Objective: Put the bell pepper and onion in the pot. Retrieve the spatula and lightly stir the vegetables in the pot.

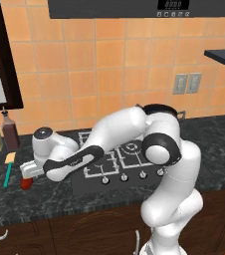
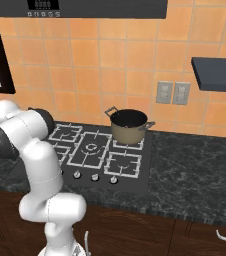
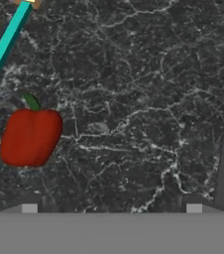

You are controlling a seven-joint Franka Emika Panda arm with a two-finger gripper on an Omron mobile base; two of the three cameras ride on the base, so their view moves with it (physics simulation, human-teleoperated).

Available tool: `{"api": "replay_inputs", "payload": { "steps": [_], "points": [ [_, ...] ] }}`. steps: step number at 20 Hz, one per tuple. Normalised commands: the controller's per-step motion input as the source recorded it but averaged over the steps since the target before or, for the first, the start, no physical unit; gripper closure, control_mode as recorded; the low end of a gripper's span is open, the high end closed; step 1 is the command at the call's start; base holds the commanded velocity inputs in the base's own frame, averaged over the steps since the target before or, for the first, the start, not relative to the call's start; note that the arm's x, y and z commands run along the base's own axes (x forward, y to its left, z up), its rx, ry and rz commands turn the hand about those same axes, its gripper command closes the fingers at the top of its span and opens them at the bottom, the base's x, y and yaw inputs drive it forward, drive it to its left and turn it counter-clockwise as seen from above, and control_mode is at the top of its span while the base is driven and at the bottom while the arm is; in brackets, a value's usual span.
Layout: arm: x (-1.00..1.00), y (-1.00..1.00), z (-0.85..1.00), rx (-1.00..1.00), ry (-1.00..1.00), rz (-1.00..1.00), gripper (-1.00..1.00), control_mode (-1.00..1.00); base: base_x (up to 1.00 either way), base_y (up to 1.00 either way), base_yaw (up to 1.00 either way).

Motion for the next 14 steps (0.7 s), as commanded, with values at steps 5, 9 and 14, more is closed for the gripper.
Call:
{"api": "replay_inputs", "payload": {
  "steps": [5,9,14],
  "points": [
    [0.00,0.48,0.00,0.09,0.01,0.00,-1.00,-1.00,0.00,0.00,0.00],
    [0.00,0.43,-0.03,0.09,0.00,-0.06,-1.00,-1.00,0.00,0.00,0.00],
    [0.00,0.25,-0.13,0.03,0.00,-0.17,-1.00,-1.00,0.00,0.00,0.00]
  ]
}}
